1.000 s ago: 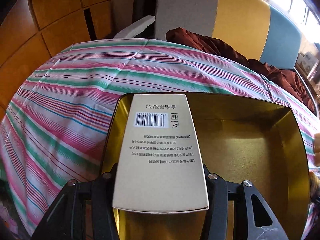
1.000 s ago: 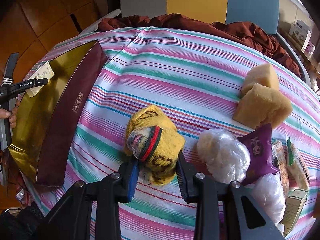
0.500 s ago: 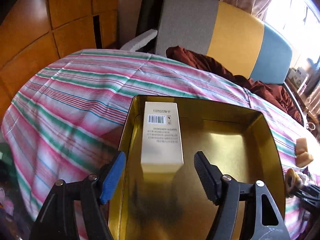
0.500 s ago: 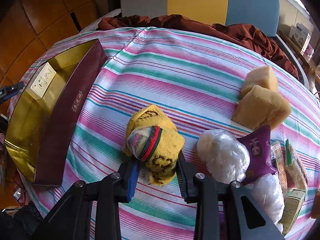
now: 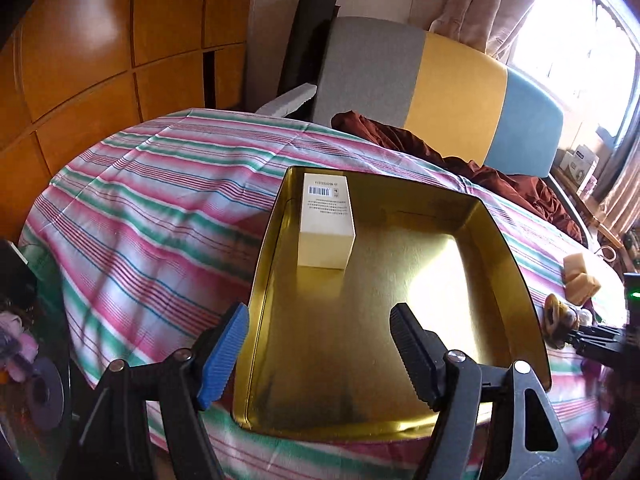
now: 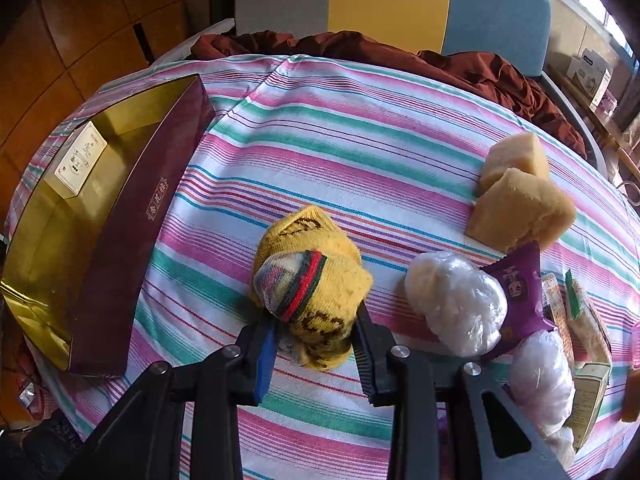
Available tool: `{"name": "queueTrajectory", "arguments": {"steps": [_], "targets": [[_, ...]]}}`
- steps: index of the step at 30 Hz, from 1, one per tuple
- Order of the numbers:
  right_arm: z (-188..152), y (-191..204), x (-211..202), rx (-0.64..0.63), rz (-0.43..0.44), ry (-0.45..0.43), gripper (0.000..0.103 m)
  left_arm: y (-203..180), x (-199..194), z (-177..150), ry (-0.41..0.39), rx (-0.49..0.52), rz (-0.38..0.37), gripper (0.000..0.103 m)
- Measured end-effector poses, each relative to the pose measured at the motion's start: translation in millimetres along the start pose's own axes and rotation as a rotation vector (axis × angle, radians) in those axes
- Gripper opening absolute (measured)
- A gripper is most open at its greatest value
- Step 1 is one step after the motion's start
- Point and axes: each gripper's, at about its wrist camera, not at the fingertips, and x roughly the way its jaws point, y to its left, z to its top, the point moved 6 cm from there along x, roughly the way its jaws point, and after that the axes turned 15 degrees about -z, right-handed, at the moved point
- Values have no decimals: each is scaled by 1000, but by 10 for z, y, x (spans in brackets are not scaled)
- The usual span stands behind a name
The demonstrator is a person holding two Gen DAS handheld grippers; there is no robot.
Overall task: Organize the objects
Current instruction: 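Lower the white box into the gold tray and open the left tool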
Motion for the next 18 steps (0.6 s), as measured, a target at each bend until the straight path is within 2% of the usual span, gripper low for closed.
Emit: {"name": "queueTrajectory", "arguments": {"steps": [11, 18], "targets": [[-71, 95, -111, 47, 9, 20, 32, 108, -139, -135, -16, -20, -4, 75], [101, 198, -496, 64, 28, -62, 32, 171, -186, -192, -23, -33, -12, 75]]}}
